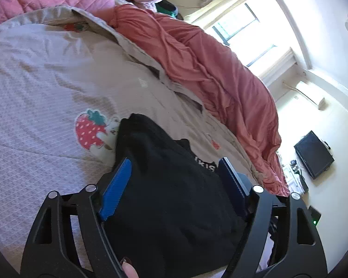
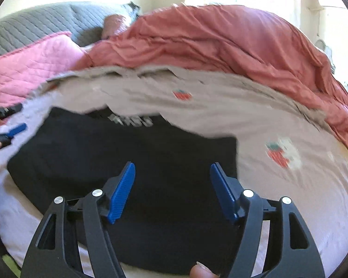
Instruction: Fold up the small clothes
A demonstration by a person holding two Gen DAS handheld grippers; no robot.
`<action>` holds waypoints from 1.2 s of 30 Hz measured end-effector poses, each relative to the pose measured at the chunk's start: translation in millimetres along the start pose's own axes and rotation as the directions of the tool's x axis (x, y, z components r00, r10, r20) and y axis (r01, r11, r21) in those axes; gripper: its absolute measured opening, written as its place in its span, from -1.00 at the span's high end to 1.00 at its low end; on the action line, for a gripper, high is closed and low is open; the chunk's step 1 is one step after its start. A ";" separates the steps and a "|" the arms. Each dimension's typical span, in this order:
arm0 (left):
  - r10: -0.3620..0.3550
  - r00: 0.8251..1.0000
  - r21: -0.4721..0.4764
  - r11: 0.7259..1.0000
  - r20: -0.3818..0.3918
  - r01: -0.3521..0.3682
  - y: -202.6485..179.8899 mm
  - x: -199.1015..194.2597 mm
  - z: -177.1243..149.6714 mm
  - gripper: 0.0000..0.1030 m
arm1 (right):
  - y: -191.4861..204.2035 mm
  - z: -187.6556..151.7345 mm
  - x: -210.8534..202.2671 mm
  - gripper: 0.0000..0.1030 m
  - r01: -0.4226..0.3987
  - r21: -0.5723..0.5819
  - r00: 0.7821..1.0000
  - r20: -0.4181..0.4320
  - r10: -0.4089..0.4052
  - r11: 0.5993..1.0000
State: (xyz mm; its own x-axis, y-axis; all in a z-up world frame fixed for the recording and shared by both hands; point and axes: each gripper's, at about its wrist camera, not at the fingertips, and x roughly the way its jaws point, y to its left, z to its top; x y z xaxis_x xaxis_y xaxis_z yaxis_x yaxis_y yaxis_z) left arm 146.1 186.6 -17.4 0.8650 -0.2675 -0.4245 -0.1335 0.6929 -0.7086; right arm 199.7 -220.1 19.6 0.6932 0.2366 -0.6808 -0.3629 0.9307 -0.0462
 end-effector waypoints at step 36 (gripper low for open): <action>0.238 0.968 0.272 0.939 -0.075 -0.210 -14.6 64.2 24.9 0.86 | -75.3 32.5 69.1 0.84 -0.031 0.259 0.998 -0.041 0.043 0.965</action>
State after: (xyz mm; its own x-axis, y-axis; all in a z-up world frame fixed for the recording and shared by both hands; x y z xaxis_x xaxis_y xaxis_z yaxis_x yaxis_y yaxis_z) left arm 215.6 176.0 -20.3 0.7697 -0.1443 -0.6219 -0.1751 0.8891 -0.4230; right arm 295.1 -264.8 -0.2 0.6511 0.2648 -0.7113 -0.2106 0.9634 0.1659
